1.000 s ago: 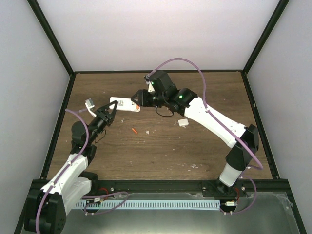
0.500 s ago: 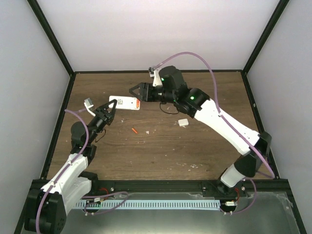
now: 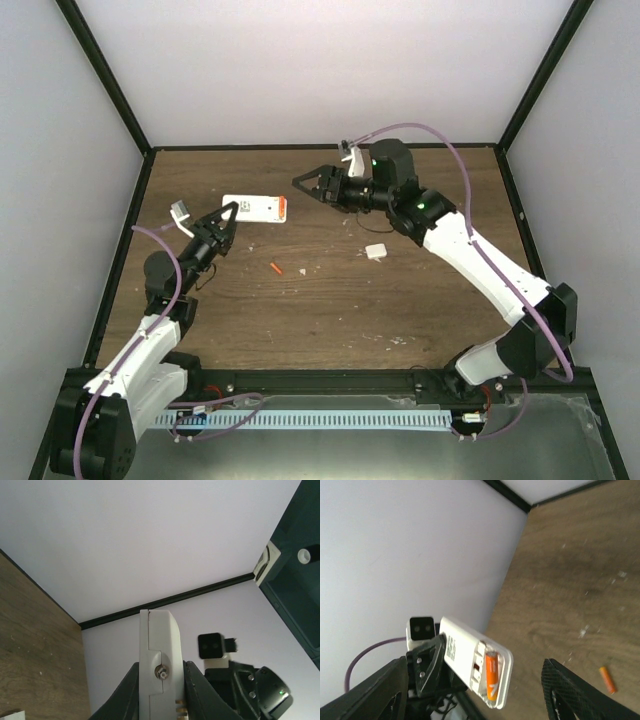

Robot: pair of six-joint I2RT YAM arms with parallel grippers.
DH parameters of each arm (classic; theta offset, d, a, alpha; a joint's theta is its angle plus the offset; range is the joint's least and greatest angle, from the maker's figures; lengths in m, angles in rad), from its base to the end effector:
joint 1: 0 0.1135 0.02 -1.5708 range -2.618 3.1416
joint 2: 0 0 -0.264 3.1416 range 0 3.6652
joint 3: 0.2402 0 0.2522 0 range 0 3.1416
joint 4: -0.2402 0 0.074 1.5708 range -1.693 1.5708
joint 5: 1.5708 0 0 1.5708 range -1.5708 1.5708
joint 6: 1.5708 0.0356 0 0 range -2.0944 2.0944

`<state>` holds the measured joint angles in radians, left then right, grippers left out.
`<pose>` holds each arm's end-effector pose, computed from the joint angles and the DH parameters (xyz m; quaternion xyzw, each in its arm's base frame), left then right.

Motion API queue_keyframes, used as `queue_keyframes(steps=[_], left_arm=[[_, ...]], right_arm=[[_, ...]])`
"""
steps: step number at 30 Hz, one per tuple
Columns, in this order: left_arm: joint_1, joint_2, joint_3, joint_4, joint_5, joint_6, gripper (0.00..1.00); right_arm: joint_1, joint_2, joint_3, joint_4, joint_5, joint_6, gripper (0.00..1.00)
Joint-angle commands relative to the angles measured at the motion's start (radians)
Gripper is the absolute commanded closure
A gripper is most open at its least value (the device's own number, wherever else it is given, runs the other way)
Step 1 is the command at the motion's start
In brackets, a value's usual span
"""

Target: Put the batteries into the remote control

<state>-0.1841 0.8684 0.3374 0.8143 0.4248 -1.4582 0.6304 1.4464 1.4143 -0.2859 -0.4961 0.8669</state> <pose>0.1873 -0.0498 0.2725 -0.2134 0.5719 -0.6585 0.4401 0.2598 0.2106 0.3946 -0.0503 0.7968 0.5325 0.2810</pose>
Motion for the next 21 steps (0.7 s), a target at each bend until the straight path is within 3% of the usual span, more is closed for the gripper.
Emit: queue_keyframes(steps=[1, 5, 21], left_arm=[[-0.006, -0.007, 0.023, 0.061, -0.011, -0.030, 1.00], [-0.005, -0.007, 0.027, 0.060, -0.010, -0.027, 1.00], [-0.005, 0.003, 0.050, 0.060, 0.004, 0.001, 1.00]], right_arm=[[-0.011, 0.002, -0.066, 0.154, -0.148, 0.132, 0.34], [-0.015, 0.015, -0.128, 0.296, -0.214, 0.240, 0.33], [-0.015, 0.106, -0.090, 0.333, -0.257, 0.275, 0.32]])
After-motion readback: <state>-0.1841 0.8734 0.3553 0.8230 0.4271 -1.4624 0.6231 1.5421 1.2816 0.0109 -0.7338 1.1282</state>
